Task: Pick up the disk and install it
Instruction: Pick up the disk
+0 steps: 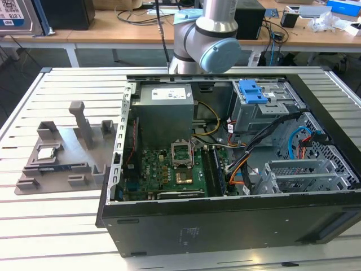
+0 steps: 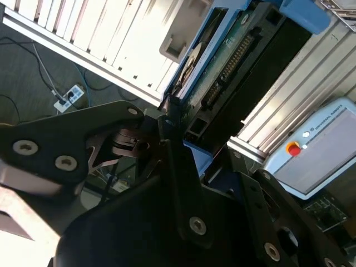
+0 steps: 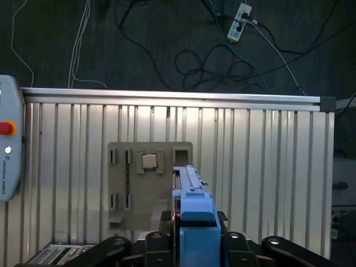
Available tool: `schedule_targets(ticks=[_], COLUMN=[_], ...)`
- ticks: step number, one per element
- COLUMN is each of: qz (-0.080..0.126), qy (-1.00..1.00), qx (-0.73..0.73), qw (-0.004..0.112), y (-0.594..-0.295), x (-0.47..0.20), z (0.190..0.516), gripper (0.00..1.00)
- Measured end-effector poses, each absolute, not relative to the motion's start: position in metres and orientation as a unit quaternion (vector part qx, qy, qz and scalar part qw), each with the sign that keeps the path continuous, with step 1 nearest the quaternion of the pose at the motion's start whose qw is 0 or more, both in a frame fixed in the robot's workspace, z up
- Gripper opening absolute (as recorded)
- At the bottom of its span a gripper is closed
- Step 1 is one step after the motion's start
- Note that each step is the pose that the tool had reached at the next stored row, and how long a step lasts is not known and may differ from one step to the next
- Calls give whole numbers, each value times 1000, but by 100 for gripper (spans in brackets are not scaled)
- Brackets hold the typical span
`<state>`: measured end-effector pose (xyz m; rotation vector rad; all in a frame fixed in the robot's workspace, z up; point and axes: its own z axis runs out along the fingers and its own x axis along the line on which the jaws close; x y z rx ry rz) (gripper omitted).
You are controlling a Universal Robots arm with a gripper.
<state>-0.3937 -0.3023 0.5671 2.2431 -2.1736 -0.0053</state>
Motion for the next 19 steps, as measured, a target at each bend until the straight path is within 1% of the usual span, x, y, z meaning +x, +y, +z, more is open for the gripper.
schedule_targets(ticks=[2,19], qz=[-2,-2], qy=[-696,-696], qx=[718,718], qw=[9,9], y=[-302,-302], x=[-394,-394], z=[579,630], gripper=[36,36])
